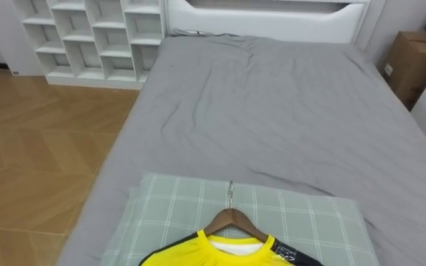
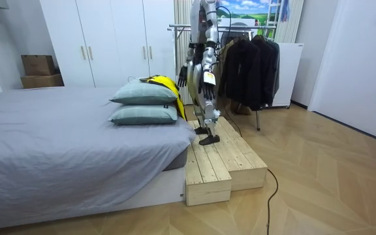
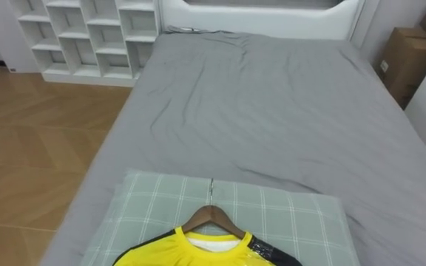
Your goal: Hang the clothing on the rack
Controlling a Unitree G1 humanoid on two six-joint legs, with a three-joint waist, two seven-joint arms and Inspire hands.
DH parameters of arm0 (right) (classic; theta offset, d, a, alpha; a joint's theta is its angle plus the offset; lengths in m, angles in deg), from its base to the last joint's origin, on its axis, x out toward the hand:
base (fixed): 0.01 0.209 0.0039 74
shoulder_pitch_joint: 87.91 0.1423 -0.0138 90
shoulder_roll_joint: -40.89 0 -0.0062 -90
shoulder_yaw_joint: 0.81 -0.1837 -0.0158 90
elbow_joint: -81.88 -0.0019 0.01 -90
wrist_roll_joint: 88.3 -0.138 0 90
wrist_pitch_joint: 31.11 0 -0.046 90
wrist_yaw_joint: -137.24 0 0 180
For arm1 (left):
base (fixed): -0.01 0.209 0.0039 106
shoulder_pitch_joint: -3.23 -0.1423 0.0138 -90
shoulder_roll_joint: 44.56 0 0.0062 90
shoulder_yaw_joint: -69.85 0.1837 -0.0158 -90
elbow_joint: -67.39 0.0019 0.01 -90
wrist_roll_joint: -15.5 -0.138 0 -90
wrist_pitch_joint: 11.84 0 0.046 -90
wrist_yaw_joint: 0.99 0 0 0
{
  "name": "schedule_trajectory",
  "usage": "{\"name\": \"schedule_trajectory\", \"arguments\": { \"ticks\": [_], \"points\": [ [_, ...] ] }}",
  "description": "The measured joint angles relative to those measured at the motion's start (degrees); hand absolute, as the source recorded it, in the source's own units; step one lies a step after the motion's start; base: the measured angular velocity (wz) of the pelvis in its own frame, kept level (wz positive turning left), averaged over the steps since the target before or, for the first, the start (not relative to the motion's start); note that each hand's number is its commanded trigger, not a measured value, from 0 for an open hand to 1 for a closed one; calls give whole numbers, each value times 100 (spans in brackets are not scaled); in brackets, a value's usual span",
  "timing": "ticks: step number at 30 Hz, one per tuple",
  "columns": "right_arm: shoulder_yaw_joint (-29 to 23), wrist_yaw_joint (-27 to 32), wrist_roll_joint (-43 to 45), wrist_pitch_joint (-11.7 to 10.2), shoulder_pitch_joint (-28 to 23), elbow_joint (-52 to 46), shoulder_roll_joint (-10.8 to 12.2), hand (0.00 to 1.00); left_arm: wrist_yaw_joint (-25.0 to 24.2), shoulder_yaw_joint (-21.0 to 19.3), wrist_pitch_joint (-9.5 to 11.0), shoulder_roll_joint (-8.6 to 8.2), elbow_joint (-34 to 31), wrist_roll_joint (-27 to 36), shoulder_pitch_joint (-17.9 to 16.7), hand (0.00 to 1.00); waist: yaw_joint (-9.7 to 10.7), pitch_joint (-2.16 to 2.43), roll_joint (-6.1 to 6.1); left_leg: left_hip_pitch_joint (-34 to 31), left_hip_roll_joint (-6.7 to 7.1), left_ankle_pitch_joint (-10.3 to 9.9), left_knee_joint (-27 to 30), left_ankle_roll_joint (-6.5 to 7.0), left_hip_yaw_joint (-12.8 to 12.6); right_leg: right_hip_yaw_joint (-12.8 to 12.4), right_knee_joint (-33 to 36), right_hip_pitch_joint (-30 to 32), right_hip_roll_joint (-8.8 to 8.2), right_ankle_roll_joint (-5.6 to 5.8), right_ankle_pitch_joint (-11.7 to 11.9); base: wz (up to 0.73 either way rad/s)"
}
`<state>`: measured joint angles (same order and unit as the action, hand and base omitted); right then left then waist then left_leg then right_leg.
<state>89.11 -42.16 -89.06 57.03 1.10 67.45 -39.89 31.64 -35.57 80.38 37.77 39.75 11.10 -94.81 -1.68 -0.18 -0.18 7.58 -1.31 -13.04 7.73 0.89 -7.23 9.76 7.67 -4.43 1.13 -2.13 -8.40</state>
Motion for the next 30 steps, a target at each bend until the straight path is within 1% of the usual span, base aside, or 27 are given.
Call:
{"name": "schedule_trajectory", "arguments": {
  "ticks": [2,4,5,7,8,10,11,12,13,14,16,21,24,30],
  "points": [
    [-1,23,34,-19,-13,-29,-22,0,207,48,37,-4,-103,-138,-17,0,27,9,-26,-31,2,-1,-7,1,10,1,2,40,3,0,0,0],
    [2,130,35,-58,-17,-35,-22,0,470,117,42,-4,-377,-543,-45,0,49,10,-46,-82,2,0,-1,1,48,17,0,61,3,-1,1,7],
    [3,152,36,-60,-17,-34,-23,0,524,133,46,-4,-455,-677,-58,0,57,15,-51,-82,5,0,7,2,63,23,4,54,3,-1,1,12],
    [18,232,77,-60,-12,-35,-37,0,751,245,91,-4,-790,-1138,-71,0,94,29,-77,-86,9,2,41,3,120,67,32,40,1,-1,1,12],
    [42,247,95,-63,0,-41,-39,0,810,280,94,0,-885,-1245,-71,0,103,27,-82,-99,10,2,66,3,122,66,31,40,3,-2,1,4],
    [170,269,101,-68,49,-51,-64,0,1021,566,109,38,-1210,-1691,-40,0,139,24,-108,-107,15,2,81,3,122,67,31,41,-5,-1,1,0],
    [206,301,101,-68,59,-51,-69,0,1066,671,124,51,-1248,-1800,-16,0,144,26,-112,-107,17,2,81,3,121,66,32,41,-5,-1,1,0],
    [287,375,101,-67,79,-51,-72,0,1112,845,191,57,-1308,-1992,26,0,154,29,-126,-107,19,2,82,3,113,59,32,42,-5,-1,1,0],
    [307,388,104,-68,88,-53,-72,0,1151,1004,212,57,-1349,-2151,73,0,187,31,-141,-110,23,2,86,4,118,64,29,43,-3,-1,0,0],
    [308,389,105,-68,90,-53,-72,0,1154,1058,210,56,-1392,-2238,85,0,216,31,-142,-112,24,2,91,4,120,66,28,44,-2,0,0,0],
    [311,384,79,-67,92,-53,-72,0,1168,1179,207,55,-1735,-2551,68,0,318,29,-127,-118,22,2,103,4,128,87,4,61,-2,0,0,0],
    [331,354,-70,-60,95,-54,-73,0,1179,1375,208,67,-2167,-3256,88,0,368,22,-108,-117,20,3,103,3,128,32,5,77,0,-1,0,-5],
    [335,322,-161,-59,96,-54,-72,0,1193,1548,207,69,-2191,-3420,109,0,409,17,-97,-108,21,3,102,3,122,10,5,68,7,-1,0,-1],
    [320,209,-164,-112,96,-49,-73,0,1178,1652,206,68,-2201,-3822,110,0,476,8,-84,-105,16,3,96,3,82,-37,2,64,17,-1,0,-3]
  ]
}}
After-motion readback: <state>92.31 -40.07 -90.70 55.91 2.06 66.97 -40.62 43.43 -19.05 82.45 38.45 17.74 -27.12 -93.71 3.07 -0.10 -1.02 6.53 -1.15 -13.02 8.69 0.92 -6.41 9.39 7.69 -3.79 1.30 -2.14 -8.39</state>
